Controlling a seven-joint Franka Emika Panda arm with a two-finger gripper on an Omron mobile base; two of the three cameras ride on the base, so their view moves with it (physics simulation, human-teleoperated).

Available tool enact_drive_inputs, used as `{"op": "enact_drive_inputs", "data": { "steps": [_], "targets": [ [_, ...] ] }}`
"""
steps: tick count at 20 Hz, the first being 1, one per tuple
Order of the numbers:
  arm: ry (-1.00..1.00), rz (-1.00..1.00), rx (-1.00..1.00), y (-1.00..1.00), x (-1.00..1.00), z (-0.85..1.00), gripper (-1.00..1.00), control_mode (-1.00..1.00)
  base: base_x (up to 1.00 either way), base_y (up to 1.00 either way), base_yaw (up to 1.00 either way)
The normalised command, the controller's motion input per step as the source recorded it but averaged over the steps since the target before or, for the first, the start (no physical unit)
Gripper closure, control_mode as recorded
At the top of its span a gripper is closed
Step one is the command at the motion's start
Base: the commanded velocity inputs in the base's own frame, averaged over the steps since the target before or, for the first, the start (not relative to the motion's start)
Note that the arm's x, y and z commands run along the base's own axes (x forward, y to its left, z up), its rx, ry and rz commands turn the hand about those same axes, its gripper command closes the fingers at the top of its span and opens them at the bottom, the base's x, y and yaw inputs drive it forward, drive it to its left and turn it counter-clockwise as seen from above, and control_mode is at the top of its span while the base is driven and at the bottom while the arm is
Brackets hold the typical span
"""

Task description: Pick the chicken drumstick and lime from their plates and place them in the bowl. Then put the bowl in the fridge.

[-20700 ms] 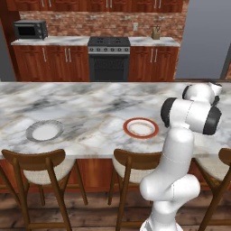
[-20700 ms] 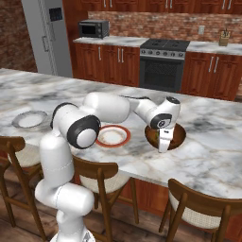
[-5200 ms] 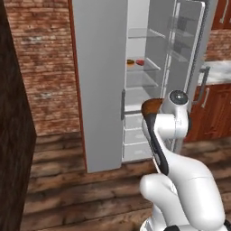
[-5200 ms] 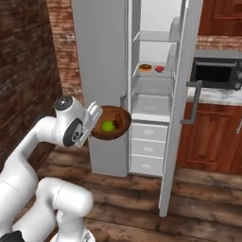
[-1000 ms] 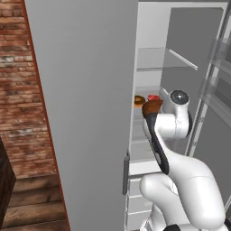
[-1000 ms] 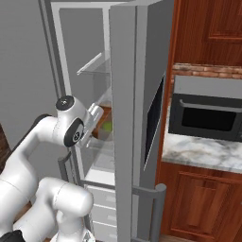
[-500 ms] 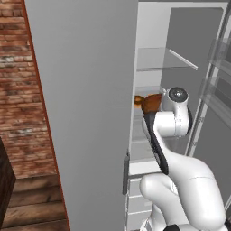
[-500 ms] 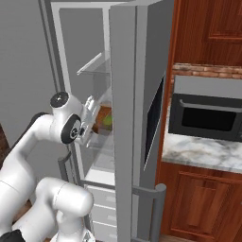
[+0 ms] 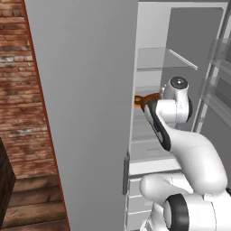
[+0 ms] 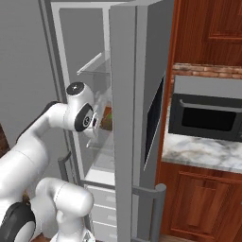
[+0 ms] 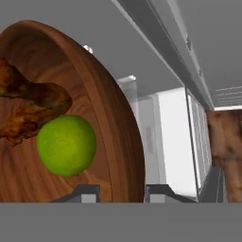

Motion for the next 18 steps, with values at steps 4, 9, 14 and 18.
{"op": "enact_drive_inputs", "data": {
  "steps": [4,9,14,18],
  "targets": [
    [-0.07,0.05,0.0,-0.11,0.33,0.0,1.0,-1.0,0.0,0.0,0.0],
    [-0.12,0.06,0.05,-0.08,0.36,-0.04,1.0,-1.0,0.0,0.0,0.0],
    [-0.06,0.05,0.03,-0.07,0.26,-0.13,1.0,-1.0,0.0,0.0,0.0],
    [0.0,0.02,0.02,-0.02,0.16,-0.14,1.0,-1.0,0.0,0.0,0.0]
  ]
}}
